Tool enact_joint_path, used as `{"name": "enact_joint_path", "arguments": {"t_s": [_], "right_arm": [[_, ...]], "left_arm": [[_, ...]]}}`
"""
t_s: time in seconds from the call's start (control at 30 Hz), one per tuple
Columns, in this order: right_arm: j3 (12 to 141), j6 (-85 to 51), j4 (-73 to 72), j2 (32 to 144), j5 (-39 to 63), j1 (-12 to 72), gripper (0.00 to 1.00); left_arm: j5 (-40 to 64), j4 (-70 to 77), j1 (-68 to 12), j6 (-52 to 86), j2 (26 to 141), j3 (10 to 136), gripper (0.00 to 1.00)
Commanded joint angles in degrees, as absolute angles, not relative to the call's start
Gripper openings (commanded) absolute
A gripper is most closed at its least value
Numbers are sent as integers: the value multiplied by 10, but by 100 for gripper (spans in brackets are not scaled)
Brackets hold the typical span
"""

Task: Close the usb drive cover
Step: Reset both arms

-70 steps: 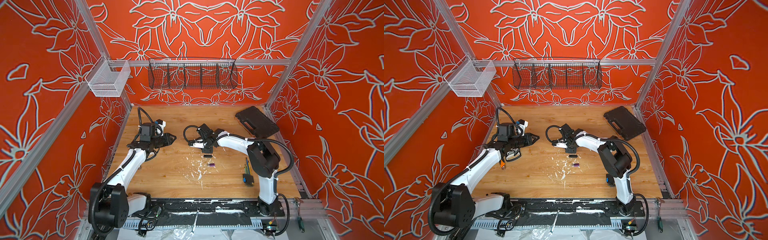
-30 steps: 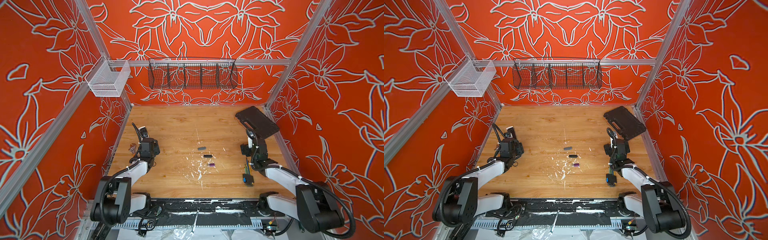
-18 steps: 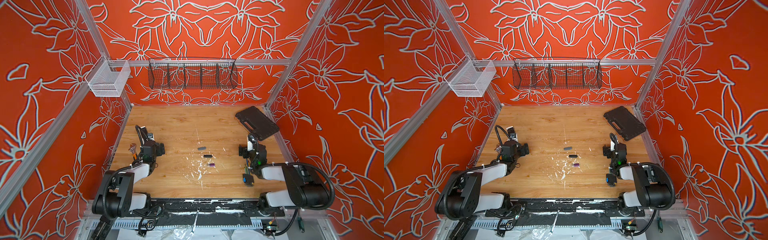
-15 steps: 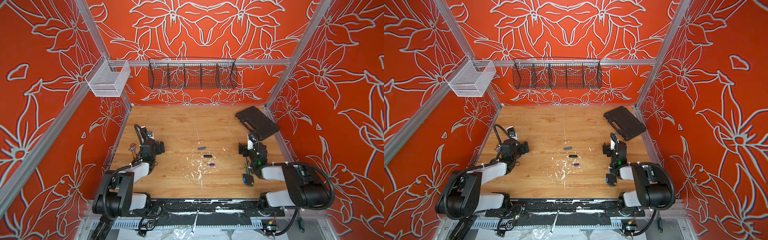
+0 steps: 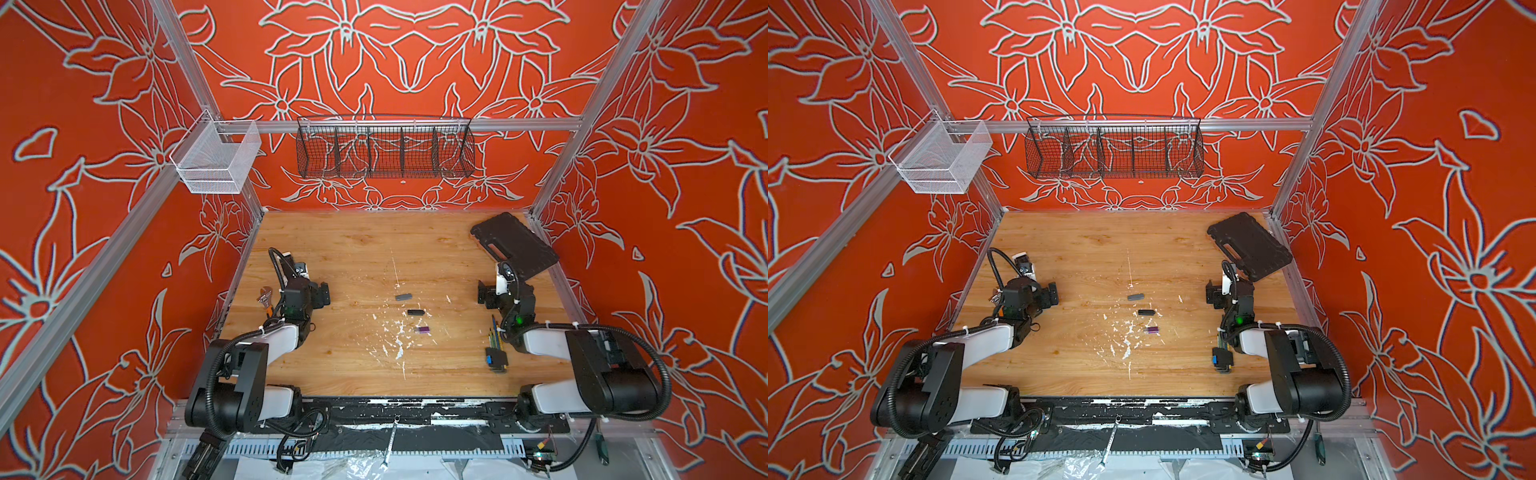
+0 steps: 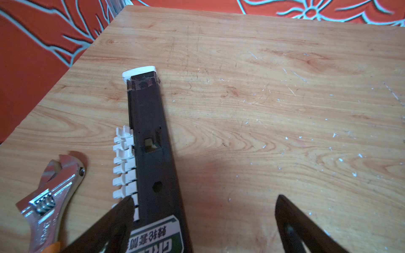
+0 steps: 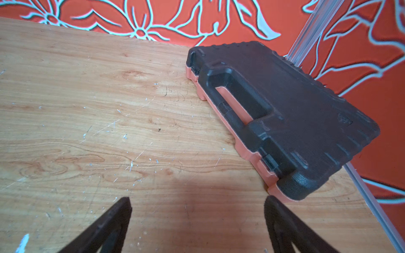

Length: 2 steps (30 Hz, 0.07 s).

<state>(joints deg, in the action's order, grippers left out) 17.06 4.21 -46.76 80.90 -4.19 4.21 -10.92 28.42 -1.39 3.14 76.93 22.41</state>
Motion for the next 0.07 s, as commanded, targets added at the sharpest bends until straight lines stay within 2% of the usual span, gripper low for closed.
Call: {"name": "enact_joint_path", "arguments": {"t_s": [0.0, 0.03], "right_arm": [[179, 31, -466, 808, -37, 39, 97], [180, 31, -464, 806, -37, 39, 97]], "left_arm": [[-103, 288, -11, 25, 769, 229, 97], [-102, 291, -10, 25, 767, 227, 97]]}}
